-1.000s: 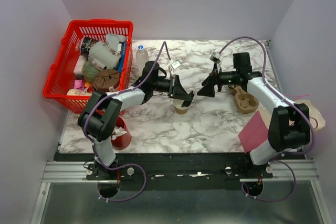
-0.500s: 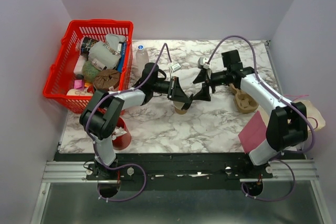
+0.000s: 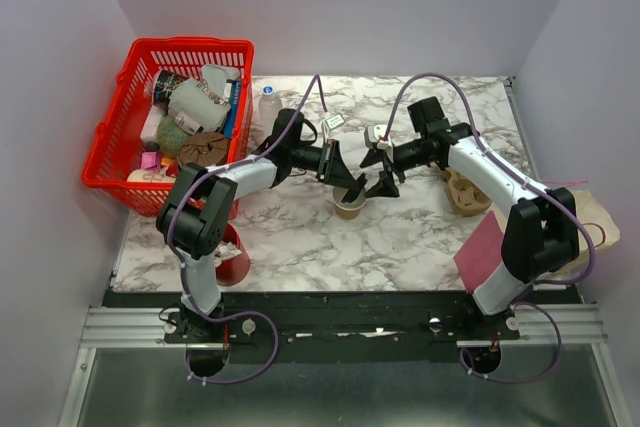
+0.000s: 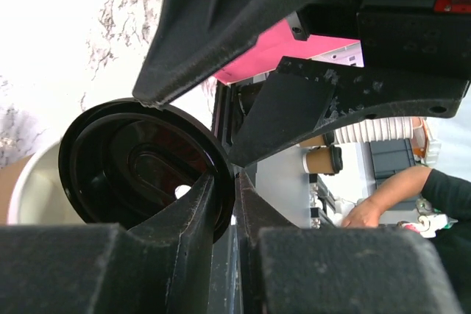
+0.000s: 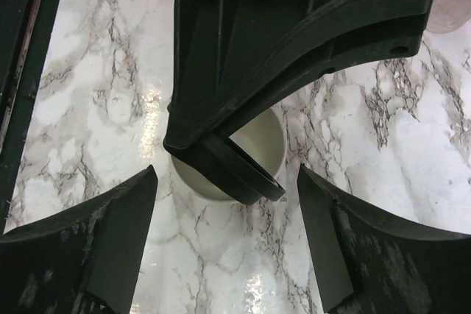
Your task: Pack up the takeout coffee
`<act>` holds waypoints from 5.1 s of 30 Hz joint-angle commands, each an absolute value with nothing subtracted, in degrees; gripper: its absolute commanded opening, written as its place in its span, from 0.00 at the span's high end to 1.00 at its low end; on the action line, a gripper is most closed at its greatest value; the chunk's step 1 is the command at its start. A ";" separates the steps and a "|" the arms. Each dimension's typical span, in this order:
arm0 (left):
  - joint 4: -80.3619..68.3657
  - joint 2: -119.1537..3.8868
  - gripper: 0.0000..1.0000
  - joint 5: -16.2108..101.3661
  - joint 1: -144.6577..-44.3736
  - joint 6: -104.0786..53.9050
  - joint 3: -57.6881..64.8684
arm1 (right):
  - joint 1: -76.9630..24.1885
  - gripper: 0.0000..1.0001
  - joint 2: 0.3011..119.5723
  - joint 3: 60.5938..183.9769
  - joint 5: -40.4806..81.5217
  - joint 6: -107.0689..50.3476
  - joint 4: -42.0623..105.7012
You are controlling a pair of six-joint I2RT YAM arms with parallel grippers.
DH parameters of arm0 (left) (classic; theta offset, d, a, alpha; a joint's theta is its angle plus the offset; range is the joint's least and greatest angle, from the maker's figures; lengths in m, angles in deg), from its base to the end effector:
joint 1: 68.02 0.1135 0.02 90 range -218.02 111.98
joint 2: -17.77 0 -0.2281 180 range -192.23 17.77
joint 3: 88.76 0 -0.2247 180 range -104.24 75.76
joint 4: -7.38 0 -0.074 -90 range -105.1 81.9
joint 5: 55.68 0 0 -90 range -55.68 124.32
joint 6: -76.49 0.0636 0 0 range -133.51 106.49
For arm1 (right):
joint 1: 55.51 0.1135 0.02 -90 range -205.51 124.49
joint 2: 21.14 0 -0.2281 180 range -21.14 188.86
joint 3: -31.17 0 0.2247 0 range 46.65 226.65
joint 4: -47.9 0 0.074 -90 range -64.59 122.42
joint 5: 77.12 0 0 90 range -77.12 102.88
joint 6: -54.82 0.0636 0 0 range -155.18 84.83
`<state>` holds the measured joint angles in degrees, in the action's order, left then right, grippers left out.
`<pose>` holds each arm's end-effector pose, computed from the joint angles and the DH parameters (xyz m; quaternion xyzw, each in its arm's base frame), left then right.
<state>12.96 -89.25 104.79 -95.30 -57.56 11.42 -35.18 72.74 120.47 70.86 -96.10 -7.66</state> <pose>0.3060 -0.2252 0.1938 0.2222 0.7157 -0.6553 0.0947 0.2748 0.1593 0.2297 -0.6451 0.5602 0.3611 0.3738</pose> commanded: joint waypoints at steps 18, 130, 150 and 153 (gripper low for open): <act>6.05 -89.81 0.73 107.88 -93.94 -51.65 9.23 | -31.96 0.21 74.66 118.64 68.16 -97.66 -2.30; -32.18 -58.69 0.41 69.91 -87.09 -15.97 9.49 | -14.56 0.81 67.71 117.40 44.34 -82.83 4.12; -35.79 -52.10 0.42 67.45 -87.53 -5.34 13.36 | -29.85 0.85 81.68 129.80 92.05 -34.58 8.57; -35.00 -52.10 0.41 67.89 -88.14 -4.54 13.88 | -30.64 0.86 82.13 126.11 92.77 -23.69 16.55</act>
